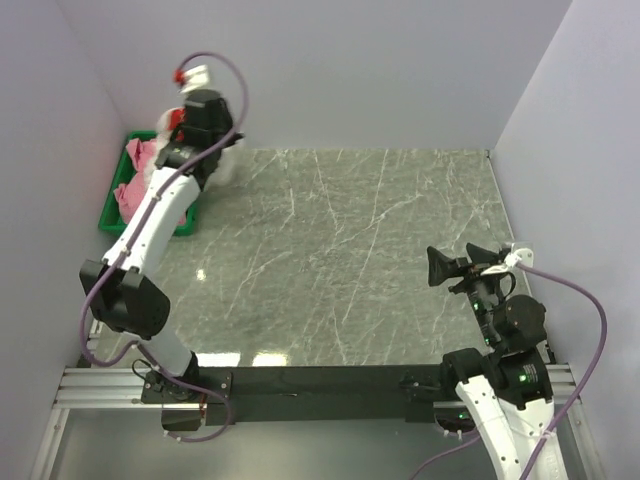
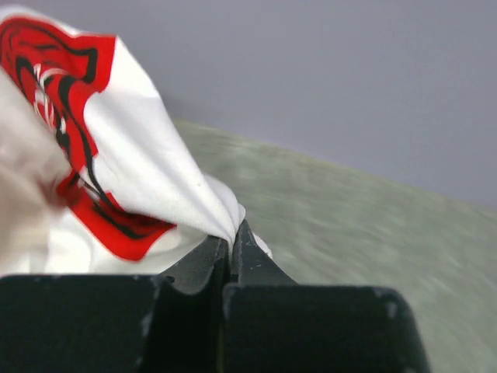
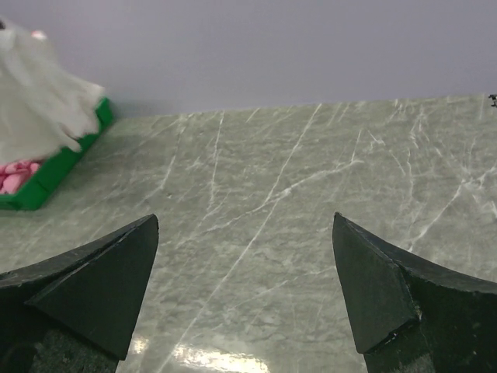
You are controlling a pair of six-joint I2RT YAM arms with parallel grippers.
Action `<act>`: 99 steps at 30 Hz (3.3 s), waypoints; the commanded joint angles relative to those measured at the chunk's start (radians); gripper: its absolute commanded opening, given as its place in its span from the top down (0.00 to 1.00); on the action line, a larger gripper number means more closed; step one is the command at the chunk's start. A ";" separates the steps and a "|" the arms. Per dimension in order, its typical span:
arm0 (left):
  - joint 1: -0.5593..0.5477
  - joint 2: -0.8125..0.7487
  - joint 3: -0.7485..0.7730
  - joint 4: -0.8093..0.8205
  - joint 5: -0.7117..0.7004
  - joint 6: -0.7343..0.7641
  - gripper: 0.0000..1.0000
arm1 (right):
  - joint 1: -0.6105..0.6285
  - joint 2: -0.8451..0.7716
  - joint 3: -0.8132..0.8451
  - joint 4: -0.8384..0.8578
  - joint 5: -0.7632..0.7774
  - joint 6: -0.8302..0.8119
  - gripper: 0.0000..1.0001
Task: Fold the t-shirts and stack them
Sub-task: Move the tshirt to the center of the board, then flatten the tshirt out
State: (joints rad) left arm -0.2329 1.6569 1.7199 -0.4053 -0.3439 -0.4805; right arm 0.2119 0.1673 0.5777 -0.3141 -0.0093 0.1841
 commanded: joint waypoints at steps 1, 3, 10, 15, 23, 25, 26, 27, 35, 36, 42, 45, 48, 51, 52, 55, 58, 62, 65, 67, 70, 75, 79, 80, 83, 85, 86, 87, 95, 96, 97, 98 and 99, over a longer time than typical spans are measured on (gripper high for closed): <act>-0.173 -0.046 0.136 -0.088 0.130 0.026 0.99 | 0.007 0.069 0.108 -0.011 0.008 0.023 0.01; -0.244 -0.037 0.234 -0.115 0.198 0.029 0.99 | 0.007 0.112 0.157 -0.025 0.046 0.023 0.01; -0.399 -0.057 0.351 -0.084 0.310 0.016 1.00 | 0.006 0.190 0.240 -0.092 0.014 0.023 0.01; -0.398 -0.222 -0.020 0.019 0.335 -0.012 0.99 | 0.007 0.209 0.255 -0.128 -0.061 0.034 0.01; -0.315 -0.643 -0.887 0.134 0.100 -0.295 0.99 | 0.006 0.319 0.240 -0.167 -0.158 0.133 0.01; -0.254 -0.752 -0.998 0.112 0.076 -0.354 0.88 | 0.007 0.391 0.228 -0.174 -0.188 0.156 0.01; -0.223 -0.804 -1.070 0.093 0.088 -0.362 0.76 | 0.007 0.420 0.222 -0.175 -0.222 0.173 0.01; -0.167 -0.821 -1.094 0.082 0.095 -0.362 0.69 | 0.006 0.451 0.221 -0.175 -0.239 0.182 0.01; -0.141 -0.803 -0.995 0.033 0.245 -0.179 0.12 | 0.155 0.825 0.263 -0.148 -0.181 0.230 0.03; -0.158 -0.781 -0.949 0.028 0.264 -0.165 0.11 | 0.153 0.848 0.257 -0.135 -0.179 0.253 0.06; -0.445 -0.539 -0.781 0.046 0.286 -0.156 0.12 | 0.141 1.028 0.232 -0.098 -0.097 0.284 0.15; -0.577 -0.384 -0.691 0.045 0.223 -0.174 0.15 | 0.126 1.071 0.206 -0.082 -0.081 0.295 0.16; -0.649 -0.238 -0.610 0.040 0.188 -0.199 0.15 | 0.100 1.092 0.168 -0.054 -0.087 0.298 0.19; -0.658 -0.114 -0.571 0.068 0.177 -0.236 0.19 | 0.072 1.097 0.127 -0.014 -0.104 0.310 0.20; -0.660 -0.092 -0.559 0.060 0.155 -0.240 0.20 | 0.070 1.098 0.122 -0.011 -0.109 0.308 0.20; -0.663 -0.034 -0.528 0.053 0.125 -0.237 0.25 | 0.067 1.118 0.111 0.001 -0.118 0.305 0.20; -0.663 0.003 -0.522 0.069 0.123 -0.236 0.29 | 0.063 1.150 0.109 0.013 -0.118 0.307 0.20; -0.661 0.043 -0.522 0.079 0.114 -0.242 0.37 | 0.060 1.207 0.114 0.023 -0.113 0.304 0.21; -0.661 0.058 -0.533 0.083 0.102 -0.248 0.47 | 0.060 1.242 0.126 0.014 -0.110 0.301 0.21; -0.660 0.053 -0.540 0.091 0.089 -0.248 0.57 | 0.060 1.256 0.132 0.013 -0.112 0.301 0.21; -0.660 0.050 -0.546 0.092 0.062 -0.245 0.72 | 0.063 1.272 0.136 0.009 -0.106 0.301 0.21; -0.643 -0.003 -0.548 0.066 0.022 -0.233 0.99 | 0.069 1.287 0.145 -0.003 -0.093 0.299 0.21; -0.568 -0.107 -0.586 0.043 0.005 -0.211 0.99 | 0.086 1.317 0.163 -0.017 -0.071 0.301 0.20; -0.548 -0.132 -0.609 0.030 0.003 -0.204 0.99 | 0.092 1.325 0.169 -0.031 -0.061 0.301 0.21; -0.445 -0.235 -0.657 0.013 0.040 -0.165 0.99 | 0.129 1.357 0.207 -0.062 -0.017 0.299 0.20; -0.361 -0.304 -0.680 0.002 0.060 -0.127 0.99 | 0.148 1.383 0.224 -0.082 0.008 0.299 0.20; -0.333 -0.322 -0.695 -0.007 0.074 -0.112 0.99 | 0.173 1.393 0.235 -0.103 0.044 0.296 0.20; -0.309 -0.359 -0.703 -0.027 0.080 -0.075 0.99 | 0.185 1.402 0.253 -0.115 0.064 0.295 0.20; -0.016 -0.560 -0.821 -0.047 0.124 0.032 0.99 | 0.250 1.489 0.313 -0.184 0.164 0.281 0.55; 0.033 -0.568 -0.829 -0.047 0.152 0.042 0.99 | 0.248 1.491 0.318 -0.187 0.176 0.281 0.63; 0.055 -0.574 -0.836 -0.046 0.167 0.045 0.99 | 0.247 1.491 0.323 -0.198 0.186 0.278 0.72; 0.073 -0.580 -0.838 -0.046 0.181 0.043 0.99 | 0.245 1.488 0.333 -0.206 0.195 0.275 0.88; 0.101 -0.589 -0.838 -0.044 0.193 0.036 0.99 | 0.232 1.485 0.340 -0.213 0.203 0.272 0.95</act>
State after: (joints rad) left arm -0.1787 1.1015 0.8879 -0.4572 -0.2161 -0.4820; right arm 0.4530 1.6257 0.9028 -0.4702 0.1635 0.4496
